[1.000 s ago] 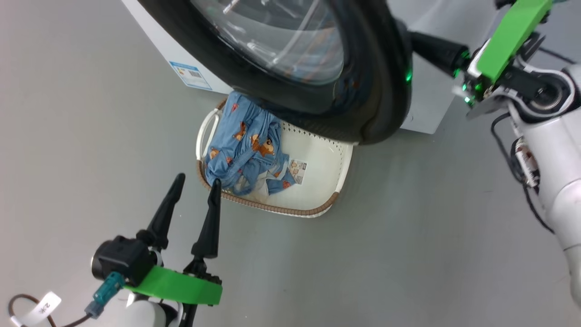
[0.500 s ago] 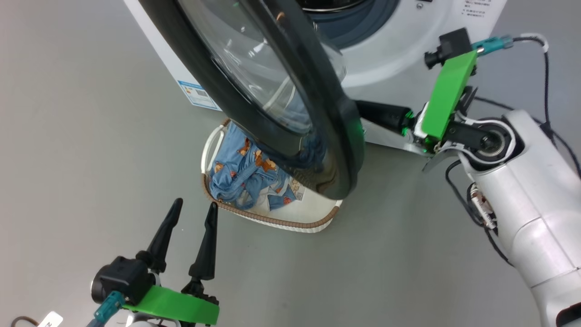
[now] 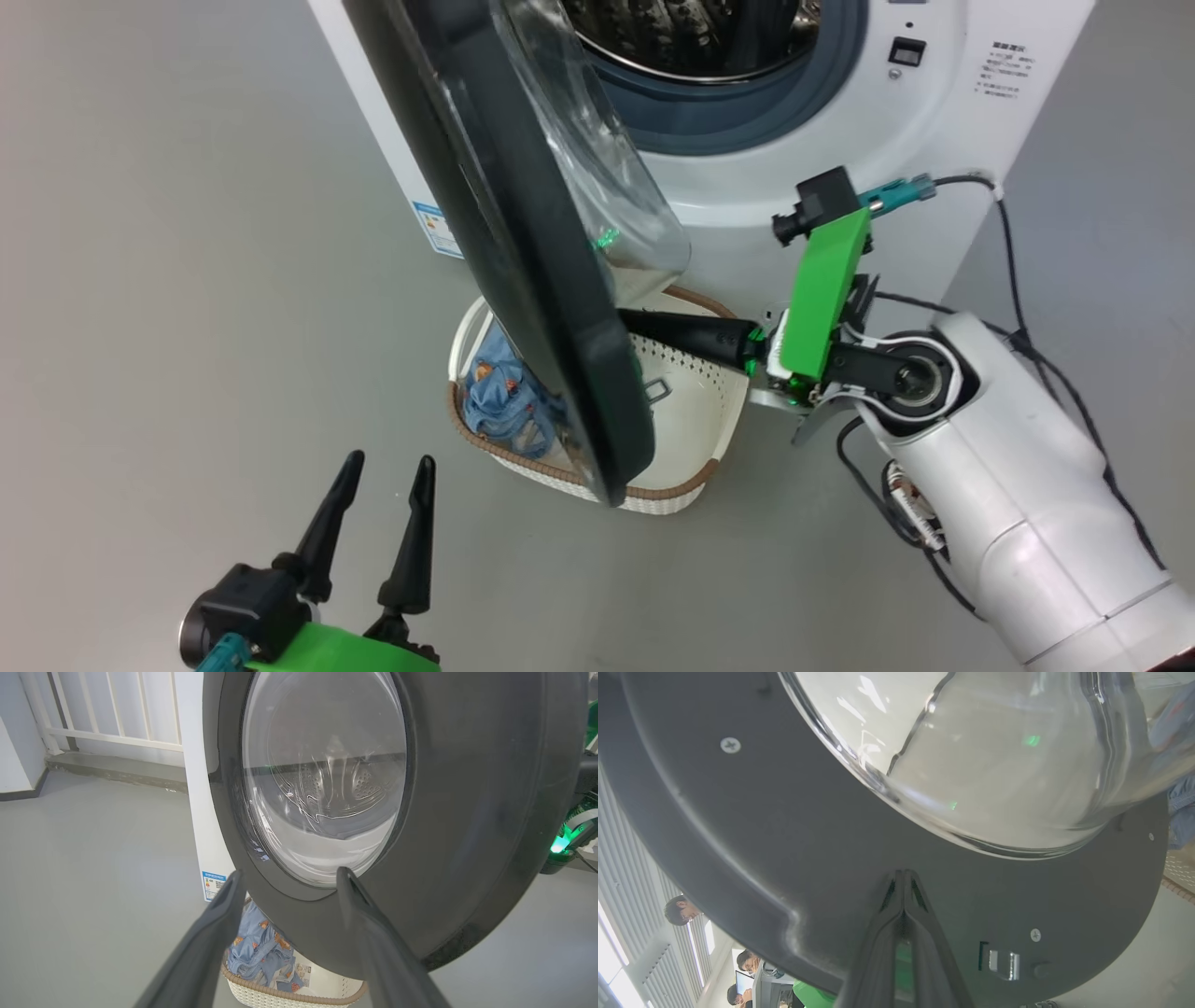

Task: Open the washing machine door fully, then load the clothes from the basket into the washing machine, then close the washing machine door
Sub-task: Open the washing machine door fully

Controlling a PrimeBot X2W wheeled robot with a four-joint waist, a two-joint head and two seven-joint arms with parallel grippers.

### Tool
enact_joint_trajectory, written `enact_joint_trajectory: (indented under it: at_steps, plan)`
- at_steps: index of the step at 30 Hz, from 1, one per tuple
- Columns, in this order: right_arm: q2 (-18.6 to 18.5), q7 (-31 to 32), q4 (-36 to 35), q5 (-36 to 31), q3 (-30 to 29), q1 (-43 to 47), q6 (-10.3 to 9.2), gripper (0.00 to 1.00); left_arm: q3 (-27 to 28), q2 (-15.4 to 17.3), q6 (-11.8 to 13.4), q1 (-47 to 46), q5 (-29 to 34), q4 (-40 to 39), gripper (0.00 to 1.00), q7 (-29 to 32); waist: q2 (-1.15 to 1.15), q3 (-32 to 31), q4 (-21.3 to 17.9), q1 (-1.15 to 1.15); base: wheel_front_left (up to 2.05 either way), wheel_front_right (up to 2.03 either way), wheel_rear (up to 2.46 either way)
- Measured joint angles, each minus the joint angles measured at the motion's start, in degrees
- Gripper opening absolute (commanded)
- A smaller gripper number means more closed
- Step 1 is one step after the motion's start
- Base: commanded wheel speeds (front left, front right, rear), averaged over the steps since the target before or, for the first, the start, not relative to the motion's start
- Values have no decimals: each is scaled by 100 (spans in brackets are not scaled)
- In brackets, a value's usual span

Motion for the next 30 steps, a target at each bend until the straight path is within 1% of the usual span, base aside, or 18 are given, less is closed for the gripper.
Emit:
enact_joint_trajectory:
  at_steps: [10,17,25,30]
  plan:
    - [240,-74,8,-56,145,165,0,0,167,0,4,12,21,66,100,0,0,-112,291,0,0,0,0]
    - [323,-132,33,-56,203,205,0,0,232,-1,7,23,22,125,100,0,0,-176,475,0,0,0,0]
    - [444,-256,66,-55,385,205,0,0,261,-1,7,108,23,177,100,0,0,-193,566,0,0,0,0]
    - [452,-360,67,-31,517,203,0,0,263,-1,7,106,23,209,100,0,0,-170,586,0,0,0,0]
